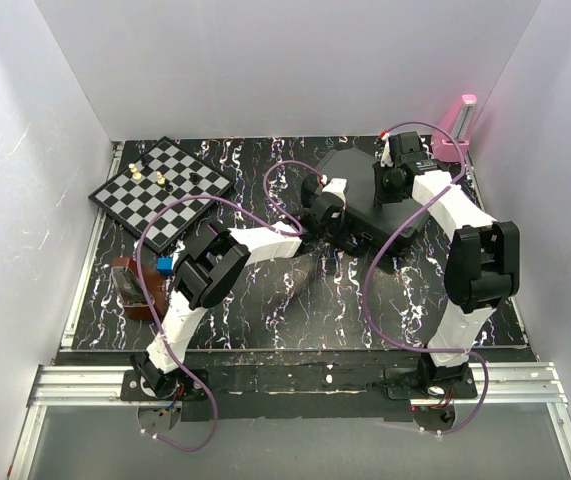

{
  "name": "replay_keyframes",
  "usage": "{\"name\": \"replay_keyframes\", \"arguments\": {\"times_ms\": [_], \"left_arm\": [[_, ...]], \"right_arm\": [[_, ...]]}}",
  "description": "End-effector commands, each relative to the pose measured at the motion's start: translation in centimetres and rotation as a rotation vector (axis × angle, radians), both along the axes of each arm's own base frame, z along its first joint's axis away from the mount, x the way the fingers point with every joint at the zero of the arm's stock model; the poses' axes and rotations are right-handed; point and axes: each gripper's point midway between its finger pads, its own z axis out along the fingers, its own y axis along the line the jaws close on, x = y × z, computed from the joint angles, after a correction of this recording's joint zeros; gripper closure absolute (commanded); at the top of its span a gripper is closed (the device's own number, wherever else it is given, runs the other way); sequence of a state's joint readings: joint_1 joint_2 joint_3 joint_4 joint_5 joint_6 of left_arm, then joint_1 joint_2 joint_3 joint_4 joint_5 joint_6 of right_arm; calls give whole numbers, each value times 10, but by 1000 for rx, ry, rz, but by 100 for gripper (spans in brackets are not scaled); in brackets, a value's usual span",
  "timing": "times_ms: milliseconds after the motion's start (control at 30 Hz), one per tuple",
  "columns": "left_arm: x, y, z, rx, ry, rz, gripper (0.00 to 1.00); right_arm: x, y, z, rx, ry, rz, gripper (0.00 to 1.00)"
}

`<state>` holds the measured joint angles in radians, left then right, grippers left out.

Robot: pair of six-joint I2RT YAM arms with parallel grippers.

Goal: Pack up texas hold em set

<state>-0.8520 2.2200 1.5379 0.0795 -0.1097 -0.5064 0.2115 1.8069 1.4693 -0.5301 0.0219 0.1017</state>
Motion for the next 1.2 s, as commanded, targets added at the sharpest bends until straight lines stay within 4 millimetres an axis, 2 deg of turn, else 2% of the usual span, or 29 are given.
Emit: {"name": "replay_keyframes", "arguments": {"times_ms": [0,400,1167], "left_arm": [[4,1,-16,23,1,27,100],[0,16,-31,74,10,77,100],[1,20,-49,25,49,90,100]], "right_arm": [[-20,-3,-15,-6,79,5,74],[-21,-2,-12,0,74,4,74],[-21,-4,-9,2,67,-2,74]]}}
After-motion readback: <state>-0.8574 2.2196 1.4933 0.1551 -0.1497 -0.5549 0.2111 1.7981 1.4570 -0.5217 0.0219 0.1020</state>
